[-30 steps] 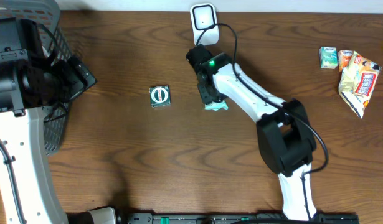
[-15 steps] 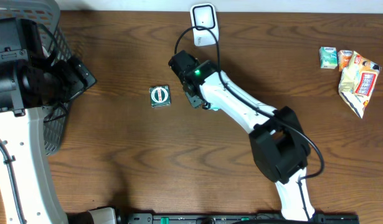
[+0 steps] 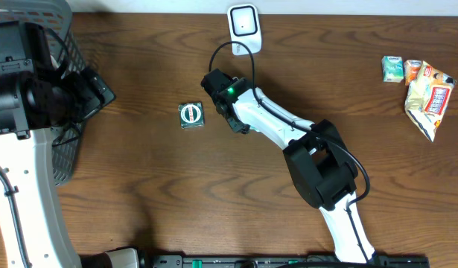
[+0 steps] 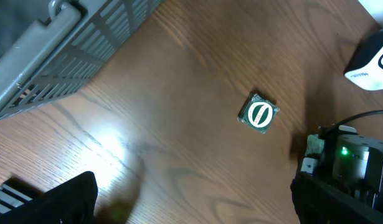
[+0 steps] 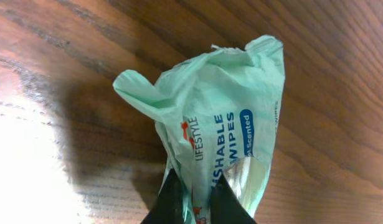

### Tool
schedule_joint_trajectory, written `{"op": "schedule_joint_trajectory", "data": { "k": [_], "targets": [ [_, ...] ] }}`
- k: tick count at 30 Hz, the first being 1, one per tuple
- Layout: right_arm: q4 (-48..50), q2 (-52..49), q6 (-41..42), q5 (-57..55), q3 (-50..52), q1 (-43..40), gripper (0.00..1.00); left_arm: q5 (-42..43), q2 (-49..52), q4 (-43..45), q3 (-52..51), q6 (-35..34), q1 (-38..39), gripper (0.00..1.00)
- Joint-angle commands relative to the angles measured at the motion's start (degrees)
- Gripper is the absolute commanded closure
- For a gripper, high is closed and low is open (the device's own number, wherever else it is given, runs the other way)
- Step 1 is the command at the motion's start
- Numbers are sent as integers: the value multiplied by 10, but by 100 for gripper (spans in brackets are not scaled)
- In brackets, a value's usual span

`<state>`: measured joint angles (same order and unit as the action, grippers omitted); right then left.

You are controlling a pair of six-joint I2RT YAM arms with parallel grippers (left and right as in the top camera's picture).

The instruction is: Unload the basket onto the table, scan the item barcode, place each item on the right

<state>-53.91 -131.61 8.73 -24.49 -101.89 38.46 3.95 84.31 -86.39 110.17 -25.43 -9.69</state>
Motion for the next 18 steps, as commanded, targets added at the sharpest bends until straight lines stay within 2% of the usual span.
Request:
{"op": "schedule_joint_trajectory", "data": {
  "k": [1,3,6,11,14,18],
  "targets": [
    [-17,8,2,101,-3,-15,99,-4,-1,-1,3,5,-3,2],
    [-27,33,1,167,-11,-35,99,-4,-1,-1,3,5,-3,2],
    [-30,76,-49,384,-12,-91,99,-4,-1,-1,3,5,-3,2],
    [-35,72,-146,774,7,-185,99,-4,-1,-1,3,5,-3,2],
    [-22,67,-153,834,54,-221,99,-4,-1,-1,3,5,-3,2],
    [46,67,-148,880,161,-252,99,-4,-1,-1,3,5,-3,2]
  ]
}}
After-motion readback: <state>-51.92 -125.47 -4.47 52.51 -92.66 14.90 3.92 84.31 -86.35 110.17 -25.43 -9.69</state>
